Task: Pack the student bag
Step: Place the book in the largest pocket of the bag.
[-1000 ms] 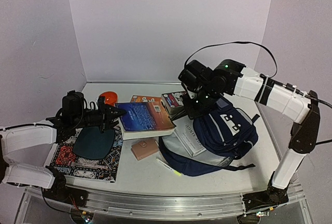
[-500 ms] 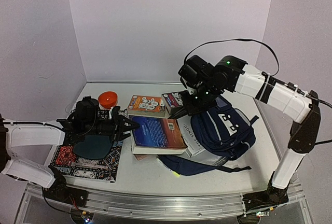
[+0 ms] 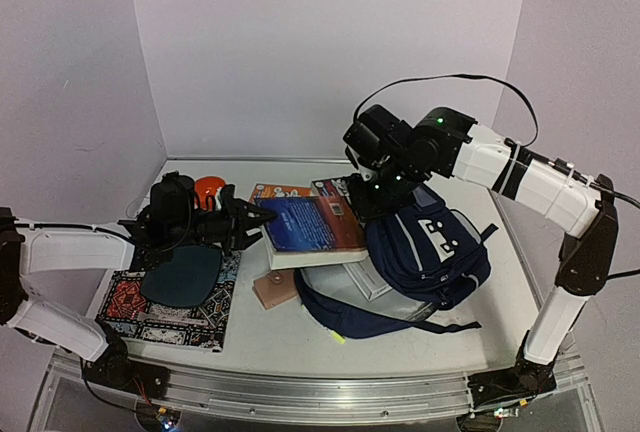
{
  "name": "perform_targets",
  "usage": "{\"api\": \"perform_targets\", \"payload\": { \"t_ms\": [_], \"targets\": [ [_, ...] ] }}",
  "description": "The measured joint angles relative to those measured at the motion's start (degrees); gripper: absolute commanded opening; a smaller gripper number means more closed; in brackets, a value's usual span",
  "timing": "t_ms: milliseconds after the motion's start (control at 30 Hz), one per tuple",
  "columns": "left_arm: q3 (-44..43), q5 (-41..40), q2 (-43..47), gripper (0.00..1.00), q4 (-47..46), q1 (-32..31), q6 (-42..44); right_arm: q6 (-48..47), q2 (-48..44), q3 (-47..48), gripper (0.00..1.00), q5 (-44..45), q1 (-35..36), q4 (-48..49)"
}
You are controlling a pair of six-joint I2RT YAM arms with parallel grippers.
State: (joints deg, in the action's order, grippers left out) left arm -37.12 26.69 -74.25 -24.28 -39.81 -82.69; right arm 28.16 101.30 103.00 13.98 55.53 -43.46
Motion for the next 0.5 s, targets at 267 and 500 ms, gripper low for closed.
{"api": "perform_targets", "payload": {
  "t_ms": [267, 500],
  "targets": [
    [-0.4, -1.9, -1.8, 0.00, -0.8, -2.1, -1.1, -0.1, 0.0, 0.0, 0.00, -0.7, 0.0, 0.5],
    [-4.1, -5.4, -11.1, 0.00, -2.5, -8.2, -0.7, -0.3, 0.0, 0.0, 0.00, -2.4, 0.0, 2.4]
  ]
}}
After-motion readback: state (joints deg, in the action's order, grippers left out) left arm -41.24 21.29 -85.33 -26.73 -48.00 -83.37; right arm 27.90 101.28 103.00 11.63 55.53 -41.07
